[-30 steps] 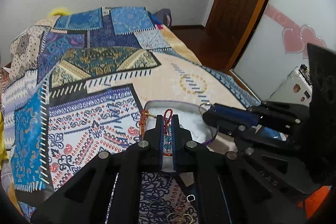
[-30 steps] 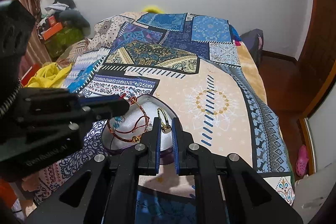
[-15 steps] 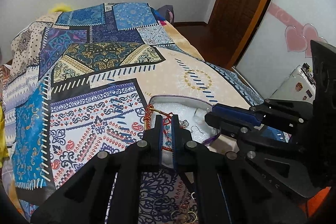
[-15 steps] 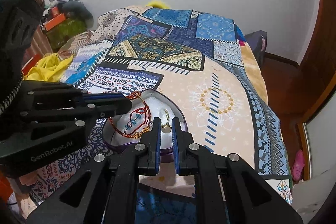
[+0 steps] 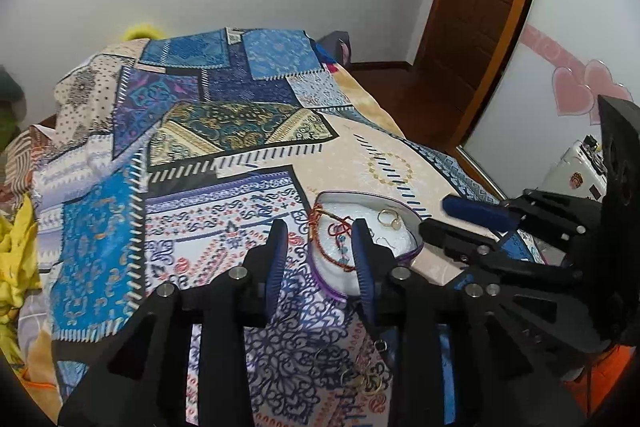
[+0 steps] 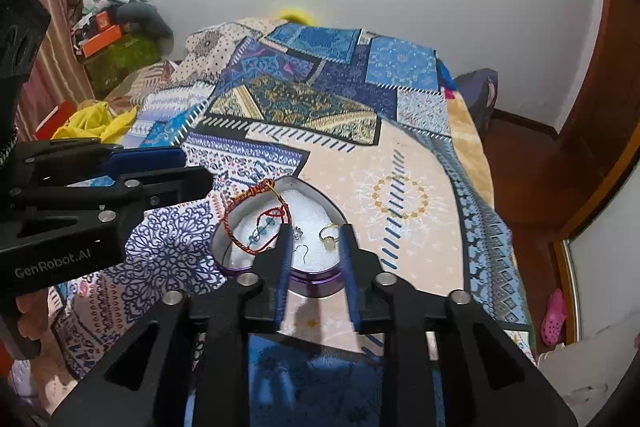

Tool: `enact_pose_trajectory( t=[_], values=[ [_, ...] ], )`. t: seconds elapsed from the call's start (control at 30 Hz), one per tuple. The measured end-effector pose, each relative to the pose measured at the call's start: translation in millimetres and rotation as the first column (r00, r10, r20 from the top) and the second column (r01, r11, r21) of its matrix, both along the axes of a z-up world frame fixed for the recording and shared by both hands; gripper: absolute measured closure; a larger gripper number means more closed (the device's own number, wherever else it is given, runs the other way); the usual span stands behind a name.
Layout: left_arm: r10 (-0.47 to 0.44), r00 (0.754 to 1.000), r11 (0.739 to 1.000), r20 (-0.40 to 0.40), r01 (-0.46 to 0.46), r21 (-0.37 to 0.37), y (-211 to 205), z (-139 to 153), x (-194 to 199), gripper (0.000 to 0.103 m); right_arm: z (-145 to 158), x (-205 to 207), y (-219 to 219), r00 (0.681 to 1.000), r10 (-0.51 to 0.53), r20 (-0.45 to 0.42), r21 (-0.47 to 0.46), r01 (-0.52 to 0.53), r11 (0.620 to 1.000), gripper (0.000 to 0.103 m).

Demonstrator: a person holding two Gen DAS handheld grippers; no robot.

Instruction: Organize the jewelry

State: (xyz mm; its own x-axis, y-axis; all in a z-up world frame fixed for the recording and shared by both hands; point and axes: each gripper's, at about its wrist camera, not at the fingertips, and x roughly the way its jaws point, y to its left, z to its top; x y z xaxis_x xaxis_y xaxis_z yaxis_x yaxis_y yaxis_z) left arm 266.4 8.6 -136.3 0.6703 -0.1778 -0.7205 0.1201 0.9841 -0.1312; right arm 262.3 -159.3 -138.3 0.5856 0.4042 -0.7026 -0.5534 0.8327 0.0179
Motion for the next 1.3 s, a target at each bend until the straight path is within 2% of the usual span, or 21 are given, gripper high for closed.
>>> enact_pose_trajectory(
  t=[0.13,0.27,0.5,0.77,0.97,1.17,1.2,1.3],
  values=[
    [0.016,1.0,1.0,0.02,-0.017,0.016,4.9,8.3,-16.8,0.062,8.9,-11.1,-2.6,0.999,-0.009,0.038,-0.006,0.009,1.0,0.068],
    [0.039,0.998,0.999,0.039,-0.04,0.032,11.4,13.0,-36.5,0.054,8.8,-17.9,-2.8,0.999,-0.011,0.033,-0.012,0.011,1.0,0.067],
    [0.053,0.999,0.997,0.005,-0.053,0.058,21.8,4.6,-60.8,0.054,1.2,-33.6,2.3,1.0,0.013,-0.014,0.003,-0.013,1.0,0.067],
    [0.08,0.996,0.995,-0.046,-0.078,0.057,37.5,-19.4,-87.9,0.054,-26.4,-51.8,28.1,0.993,0.075,-0.094,-0.019,-0.077,0.997,0.067],
    [0.09,0.993,0.995,-0.076,-0.086,0.052,48.3,-32.1,-96.3,0.054,-41.5,-56.0,47.7,0.99,0.099,-0.097,-0.056,-0.105,0.993,0.067],
    [0.077,0.993,0.996,-0.092,-0.073,0.042,48.6,-41.7,-96.5,0.054,-52.8,-49.0,49.2,0.982,0.107,-0.154,-0.042,-0.115,0.993,0.067],
    [0.074,0.993,0.997,-0.094,-0.07,0.04,47.9,-43.4,-95.7,0.054,-54.0,-49.2,49.1,0.982,0.108,-0.158,-0.041,-0.116,0.992,0.07],
    [0.06,0.993,0.998,-0.104,-0.057,0.036,45.3,-47.6,-92.2,0.054,-57.3,-48.2,49.7,0.975,0.126,-0.185,-0.032,-0.134,0.99,0.087]
  ],
)
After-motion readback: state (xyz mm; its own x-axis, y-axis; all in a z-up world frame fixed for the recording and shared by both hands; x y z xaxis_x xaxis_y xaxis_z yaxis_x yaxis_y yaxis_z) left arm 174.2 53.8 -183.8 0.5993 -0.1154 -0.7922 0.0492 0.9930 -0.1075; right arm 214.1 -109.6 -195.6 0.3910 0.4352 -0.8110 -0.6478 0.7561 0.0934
